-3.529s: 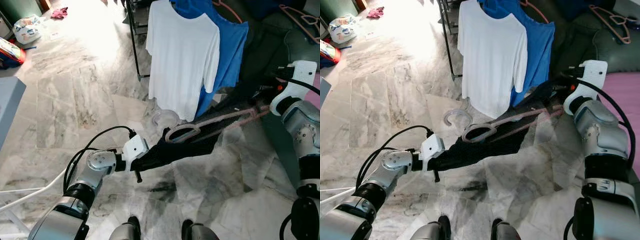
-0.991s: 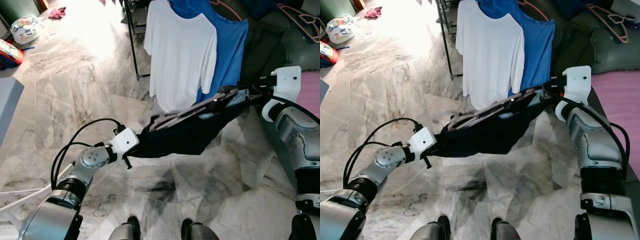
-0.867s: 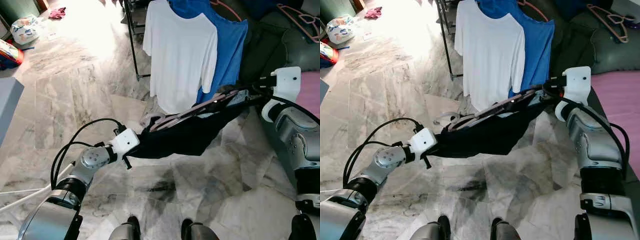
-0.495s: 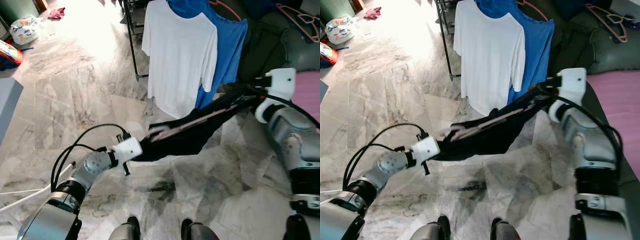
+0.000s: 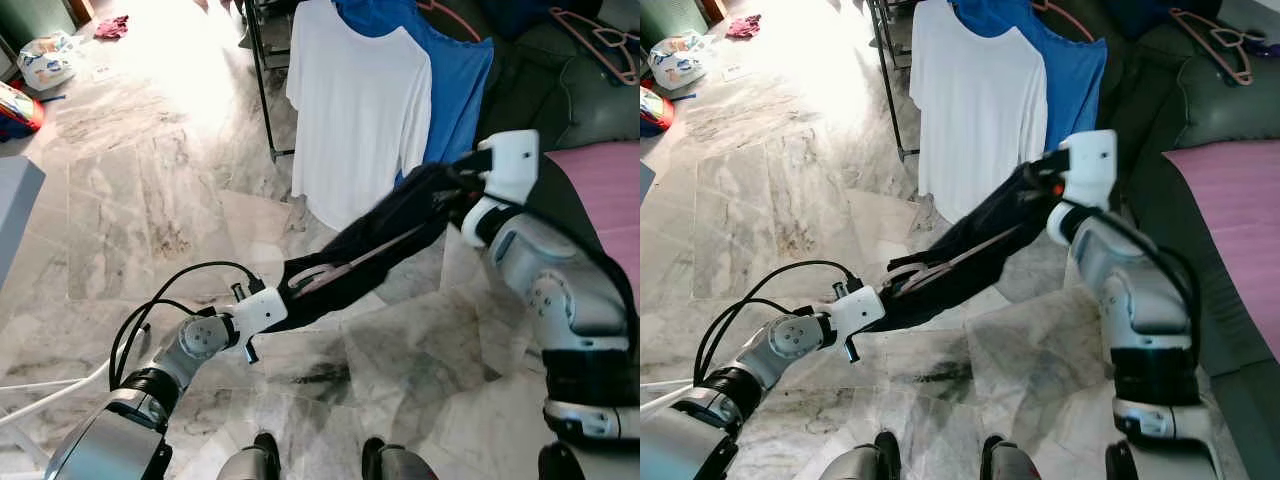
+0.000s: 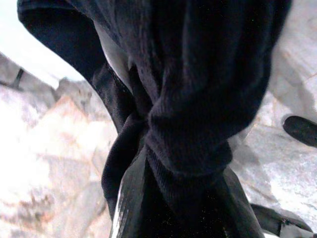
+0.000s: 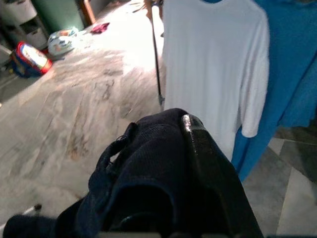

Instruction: Hang hanger

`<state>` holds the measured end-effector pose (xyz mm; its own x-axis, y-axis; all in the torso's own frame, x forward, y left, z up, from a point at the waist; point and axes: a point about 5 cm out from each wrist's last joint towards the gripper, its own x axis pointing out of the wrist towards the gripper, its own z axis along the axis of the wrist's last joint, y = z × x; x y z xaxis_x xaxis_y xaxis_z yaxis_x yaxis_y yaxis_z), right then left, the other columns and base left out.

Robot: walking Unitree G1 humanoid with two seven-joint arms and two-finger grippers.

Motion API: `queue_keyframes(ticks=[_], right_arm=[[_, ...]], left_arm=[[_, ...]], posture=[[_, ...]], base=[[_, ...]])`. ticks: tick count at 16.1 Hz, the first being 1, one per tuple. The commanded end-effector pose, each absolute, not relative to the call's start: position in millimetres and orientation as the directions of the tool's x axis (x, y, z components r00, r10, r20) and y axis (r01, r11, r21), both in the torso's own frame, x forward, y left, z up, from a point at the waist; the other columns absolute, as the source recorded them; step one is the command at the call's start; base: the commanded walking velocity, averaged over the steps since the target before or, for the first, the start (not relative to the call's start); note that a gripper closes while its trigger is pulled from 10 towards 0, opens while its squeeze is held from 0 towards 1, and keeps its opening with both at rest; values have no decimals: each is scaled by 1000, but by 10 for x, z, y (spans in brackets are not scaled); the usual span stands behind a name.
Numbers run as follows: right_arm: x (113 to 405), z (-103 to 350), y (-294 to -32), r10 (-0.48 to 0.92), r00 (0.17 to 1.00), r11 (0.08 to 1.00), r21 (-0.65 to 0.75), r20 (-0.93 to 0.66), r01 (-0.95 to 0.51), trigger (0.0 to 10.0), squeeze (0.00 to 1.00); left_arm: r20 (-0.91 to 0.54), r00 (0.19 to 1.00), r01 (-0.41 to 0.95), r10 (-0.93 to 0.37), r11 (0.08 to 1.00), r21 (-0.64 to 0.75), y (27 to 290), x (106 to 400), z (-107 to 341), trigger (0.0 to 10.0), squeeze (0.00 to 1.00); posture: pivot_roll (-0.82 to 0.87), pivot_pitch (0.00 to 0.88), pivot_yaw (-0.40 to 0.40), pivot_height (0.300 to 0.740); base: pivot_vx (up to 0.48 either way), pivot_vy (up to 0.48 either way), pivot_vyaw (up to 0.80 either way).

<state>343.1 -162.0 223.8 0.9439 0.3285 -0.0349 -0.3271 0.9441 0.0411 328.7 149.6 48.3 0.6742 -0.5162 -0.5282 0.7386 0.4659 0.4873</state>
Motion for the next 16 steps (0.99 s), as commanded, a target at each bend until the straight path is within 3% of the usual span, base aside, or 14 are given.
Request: queue_keyframes(ticks=[1,4,6,10,12,13,14,16], right_arm=[[3378,2308,-1519,375,927,926,35,-5,-375,0,0],[3324,2106,-1390,397,914,918,26,-79,-397,0,0],[3274,1842,-1141,462,871,884,6,-166,-468,0,0],[3198,1752,-825,565,801,818,12,-196,-574,0,0],[3165,1736,-755,598,772,780,-63,-214,-622,0,0],[3152,1742,-758,611,763,760,-114,-210,-640,1412,0],[3131,1751,-765,630,750,748,-100,-203,-656,10000,0],[3056,1747,-763,695,686,667,-164,-213,-727,10000,0]], left_arm=[[-572,673,737,-470,495,461,1562,3240,384,0,0],[-522,703,706,-483,556,438,1464,3314,464,0,0],[-455,711,702,-536,586,405,1290,3385,579,0,0],[-416,687,726,-595,573,380,1129,3406,652,0,0],[-409,677,736,-612,565,372,1095,3410,671,0,0],[-409,676,737,-612,565,371,1099,3412,674,0,0],[-408,673,740,-617,563,369,1095,3411,677,0,0],[-405,646,763,-647,538,359,1055,3392,677,0,0]], posture=[[-92,236,50,740],[-92,236,52,740],[-85,235,52,740],[-77,237,51,740],[-74,236,50,740],[-74,236,50,740],[-75,235,50,740],[-81,234,50,740]], base=[[0,0,0],[0,0,0],[0,0,0],[0,0,0],[0,0,0],[0,0,0],[0,0,0],[0,0,0]])
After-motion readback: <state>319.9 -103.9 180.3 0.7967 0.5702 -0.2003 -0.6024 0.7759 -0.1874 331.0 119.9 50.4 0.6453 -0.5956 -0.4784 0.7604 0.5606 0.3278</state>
